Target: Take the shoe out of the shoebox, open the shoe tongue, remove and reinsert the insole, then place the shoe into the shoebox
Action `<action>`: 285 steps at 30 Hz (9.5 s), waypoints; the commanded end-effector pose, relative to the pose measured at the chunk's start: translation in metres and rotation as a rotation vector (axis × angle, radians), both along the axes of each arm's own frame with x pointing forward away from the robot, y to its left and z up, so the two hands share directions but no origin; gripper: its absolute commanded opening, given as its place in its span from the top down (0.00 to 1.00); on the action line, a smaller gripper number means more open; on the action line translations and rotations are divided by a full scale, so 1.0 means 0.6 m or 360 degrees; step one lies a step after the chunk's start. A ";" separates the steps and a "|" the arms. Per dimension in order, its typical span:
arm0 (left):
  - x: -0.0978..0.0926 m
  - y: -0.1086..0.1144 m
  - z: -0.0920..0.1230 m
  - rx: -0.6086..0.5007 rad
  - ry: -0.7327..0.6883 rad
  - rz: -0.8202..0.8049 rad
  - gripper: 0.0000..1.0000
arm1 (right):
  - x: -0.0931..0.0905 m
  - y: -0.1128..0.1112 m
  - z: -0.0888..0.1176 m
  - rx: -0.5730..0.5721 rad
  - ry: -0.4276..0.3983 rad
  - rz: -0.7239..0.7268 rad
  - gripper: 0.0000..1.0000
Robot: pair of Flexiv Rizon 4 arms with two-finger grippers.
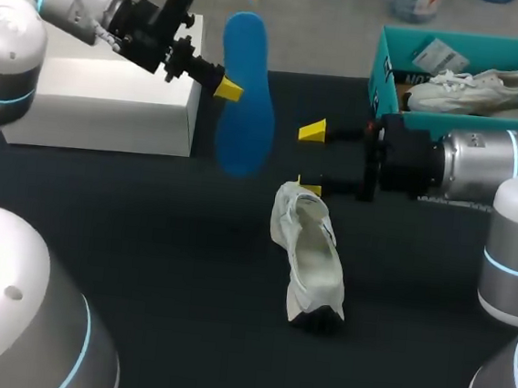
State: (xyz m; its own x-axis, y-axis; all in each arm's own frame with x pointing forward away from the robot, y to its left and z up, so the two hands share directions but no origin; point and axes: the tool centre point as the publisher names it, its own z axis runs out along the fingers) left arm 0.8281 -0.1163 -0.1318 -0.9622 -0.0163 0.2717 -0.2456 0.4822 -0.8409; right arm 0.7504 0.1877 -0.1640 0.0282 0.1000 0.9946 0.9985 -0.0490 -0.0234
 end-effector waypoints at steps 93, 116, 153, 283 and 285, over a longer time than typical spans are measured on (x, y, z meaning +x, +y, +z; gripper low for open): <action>-0.116 0.012 -0.017 -0.0333 -0.1584 -0.0543 1.00 | -0.001 0.003 -0.001 -0.0002 0.0001 -0.0004 0.00; -0.189 -0.033 -0.041 -0.0411 -0.1945 -0.0587 1.00 | -0.001 0.003 -0.001 -0.0002 0.0001 -0.0004 0.00; -0.206 -0.100 -0.059 -0.0397 -0.2037 -0.0672 1.00 | -0.001 0.003 -0.001 -0.0002 0.0001 -0.0004 1.00; -0.073 -0.081 0.106 -0.0003 -0.2537 -0.1812 0.00 | -0.064 -0.049 0.007 -0.0061 0.0041 0.0306 1.00; -0.063 -0.086 0.105 0.0028 -0.2528 -0.1926 0.00 | -0.064 -0.049 0.007 -0.0061 0.0041 0.0306 1.00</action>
State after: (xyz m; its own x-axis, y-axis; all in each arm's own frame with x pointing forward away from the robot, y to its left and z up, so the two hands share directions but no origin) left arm 0.7726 -0.1580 -0.0762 0.0970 0.6237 -0.7756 0.9948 -0.0851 0.0559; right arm 0.7132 0.1578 -0.1598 0.0295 0.1405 0.9896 0.9885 0.1425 -0.0497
